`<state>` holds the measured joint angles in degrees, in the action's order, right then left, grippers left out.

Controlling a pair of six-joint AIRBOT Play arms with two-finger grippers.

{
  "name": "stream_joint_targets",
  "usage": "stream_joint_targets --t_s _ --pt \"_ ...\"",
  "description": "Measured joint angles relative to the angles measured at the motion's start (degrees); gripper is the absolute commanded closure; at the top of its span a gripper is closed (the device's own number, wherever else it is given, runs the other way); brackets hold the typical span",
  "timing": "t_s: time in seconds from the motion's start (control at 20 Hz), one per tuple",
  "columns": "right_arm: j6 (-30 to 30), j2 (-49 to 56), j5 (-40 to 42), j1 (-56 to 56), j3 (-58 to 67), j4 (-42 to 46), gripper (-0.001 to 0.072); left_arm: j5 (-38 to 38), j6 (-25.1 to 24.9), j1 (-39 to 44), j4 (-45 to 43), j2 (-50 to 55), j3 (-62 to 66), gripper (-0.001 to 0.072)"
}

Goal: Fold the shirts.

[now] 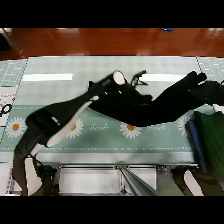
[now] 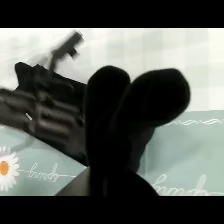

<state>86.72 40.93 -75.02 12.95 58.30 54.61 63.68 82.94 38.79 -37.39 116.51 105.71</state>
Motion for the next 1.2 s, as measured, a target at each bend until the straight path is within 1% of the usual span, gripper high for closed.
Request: stream_joint_targets --t_s 0.15,0.3,0.45,0.55,0.75,0.95,1.0,1.05,1.2 --pt "1.29 3.19 4.15 -6.1 0.0 -1.9 0.0686 3.98 -0.85 -7.63 -3.06 -5.75 -1.99 0.0688" --pt "1.7 9.62 12.96 -15.37 0.46 -5.81 0.0685 5.35 -2.78 -17.25 -5.84 -15.54 -8.74 0.0689" --pt "1.84 20.11 22.8 -25.27 3.61 -9.64 0.0686 5.81 -6.27 -26.4 -6.69 -27.47 -18.4 0.0688" --pt "1.81 28.7 27.34 -30.49 7.82 -11.63 0.0686 6.21 -8.15 -31.01 -7.39 -34.6 -24.57 0.0688" --pt "1.57 45.35 31.39 -37.31 18.32 -15.17 0.0686 5.64 -11.37 -36.85 -7.52 -46.62 -36.22 0.0688" --pt "1.42 56.76 32.41 -40.81 25.59 -18.12 0.0684 3.8 -12.72 -38.95 -7.61 -52.7 -44.74 0.0688" --pt "1.4 58.6 32.46 -41.35 26.47 -18.51 0.0582 3.54 -12.92 -39.17 -7.63 -53.51 -46.4 0.0689" --pt "1.31 60.11 32.52 -41.81 27.21 -19.08 0.0305 2.64 -13.11 -39.34 -7.63 -54.05 -47.91 0.0688" --pt "-0.31 62.69 32.26 -42.47 28.3 -20.85 0.0303 -0.13 -13.33 -39.58 -7.63 -54.6 -51.58 0.0689"
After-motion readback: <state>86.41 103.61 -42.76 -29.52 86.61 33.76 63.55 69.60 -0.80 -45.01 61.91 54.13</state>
